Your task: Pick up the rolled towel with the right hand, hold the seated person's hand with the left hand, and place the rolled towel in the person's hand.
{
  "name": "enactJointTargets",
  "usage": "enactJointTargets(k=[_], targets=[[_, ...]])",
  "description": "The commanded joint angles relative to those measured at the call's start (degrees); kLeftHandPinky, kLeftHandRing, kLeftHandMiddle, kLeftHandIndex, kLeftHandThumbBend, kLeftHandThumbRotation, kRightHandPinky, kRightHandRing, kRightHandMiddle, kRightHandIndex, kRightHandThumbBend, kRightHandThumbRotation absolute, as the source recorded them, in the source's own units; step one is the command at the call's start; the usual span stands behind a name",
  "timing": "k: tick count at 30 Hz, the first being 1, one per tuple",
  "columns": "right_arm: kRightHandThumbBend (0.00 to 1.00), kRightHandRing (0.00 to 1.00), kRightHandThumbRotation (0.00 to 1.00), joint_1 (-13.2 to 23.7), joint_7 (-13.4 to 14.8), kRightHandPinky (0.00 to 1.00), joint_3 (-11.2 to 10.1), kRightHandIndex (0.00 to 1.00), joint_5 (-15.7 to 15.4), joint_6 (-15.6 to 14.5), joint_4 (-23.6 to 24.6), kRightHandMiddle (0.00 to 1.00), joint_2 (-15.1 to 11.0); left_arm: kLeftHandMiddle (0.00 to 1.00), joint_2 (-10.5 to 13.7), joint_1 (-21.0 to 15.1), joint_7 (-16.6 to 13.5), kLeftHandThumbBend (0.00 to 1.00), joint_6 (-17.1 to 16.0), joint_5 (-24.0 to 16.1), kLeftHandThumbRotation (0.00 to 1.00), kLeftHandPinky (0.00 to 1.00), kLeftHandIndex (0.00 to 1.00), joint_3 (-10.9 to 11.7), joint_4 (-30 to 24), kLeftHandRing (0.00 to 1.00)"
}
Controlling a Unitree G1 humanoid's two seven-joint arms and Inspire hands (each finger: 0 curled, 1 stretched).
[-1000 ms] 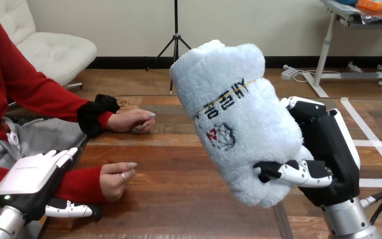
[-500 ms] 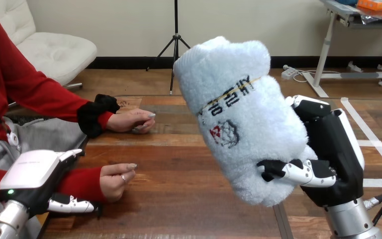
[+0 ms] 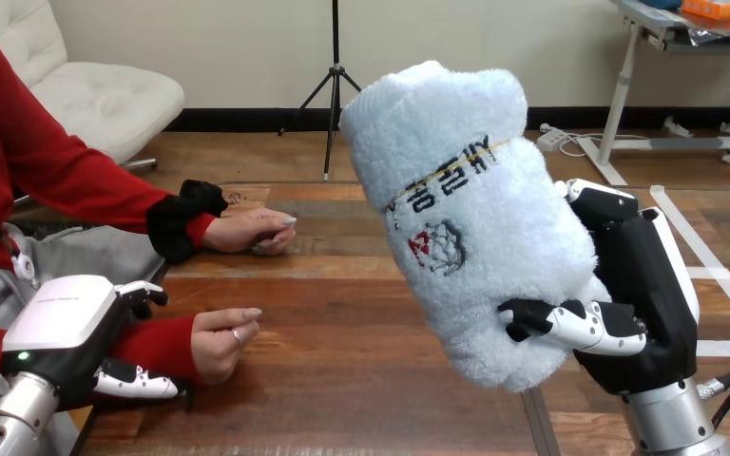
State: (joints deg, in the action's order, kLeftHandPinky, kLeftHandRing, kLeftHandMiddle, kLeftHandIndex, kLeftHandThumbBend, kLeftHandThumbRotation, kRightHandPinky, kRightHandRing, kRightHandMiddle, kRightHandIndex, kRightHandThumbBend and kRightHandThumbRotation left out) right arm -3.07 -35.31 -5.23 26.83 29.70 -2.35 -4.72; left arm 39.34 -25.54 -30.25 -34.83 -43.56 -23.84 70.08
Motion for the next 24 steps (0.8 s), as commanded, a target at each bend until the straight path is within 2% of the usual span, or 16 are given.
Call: enactJointTargets(k=[1,12,18,21,24], targets=[[0.45,0.04,0.00,1.84,0.16,0.00,0.08,0.09,1.39,-0.01,3.27,0.08,0.32,0.65,-0.25,-1.42,0.57,0.97,0.82,-0.31,0.39,0.60,0.70,-1.15,1.72,0.61],[0.45,0.04,0.00,1.67,0.77,0.00,0.26,0.09,1.21,-0.71,3.70,0.08,0.58,0.61,-0.30,-1.78,0.87,0.94,1.82,-0.48,0.35,0.56,0.65,-1.65,1.48,0.57],[0.46,0.04,0.00,2.01,0.84,0.00,0.11,0.09,0.46,0.19,2.90,0.08,0.67,0.59,-0.07,-1.90,0.49,0.92,1.36,-0.67,0.32,0.53,0.63,-1.80,1.23,0.54],[0.47,0.04,0.00,2.04,1.52,0.00,-0.04,0.09,-0.97,0.81,2.72,0.08,0.52,0.57,-0.05,-1.95,0.20,0.92,1.27,-0.72,0.31,0.51,0.62,-1.82,1.18,0.53],[0.47,0.04,0.00,2.14,1.21,0.00,0.03,0.10,-0.56,0.92,2.54,0.09,0.57,0.56,-0.11,-2.03,0.39,0.91,1.49,-0.62,0.29,0.50,0.61,-1.76,1.18,0.52]])
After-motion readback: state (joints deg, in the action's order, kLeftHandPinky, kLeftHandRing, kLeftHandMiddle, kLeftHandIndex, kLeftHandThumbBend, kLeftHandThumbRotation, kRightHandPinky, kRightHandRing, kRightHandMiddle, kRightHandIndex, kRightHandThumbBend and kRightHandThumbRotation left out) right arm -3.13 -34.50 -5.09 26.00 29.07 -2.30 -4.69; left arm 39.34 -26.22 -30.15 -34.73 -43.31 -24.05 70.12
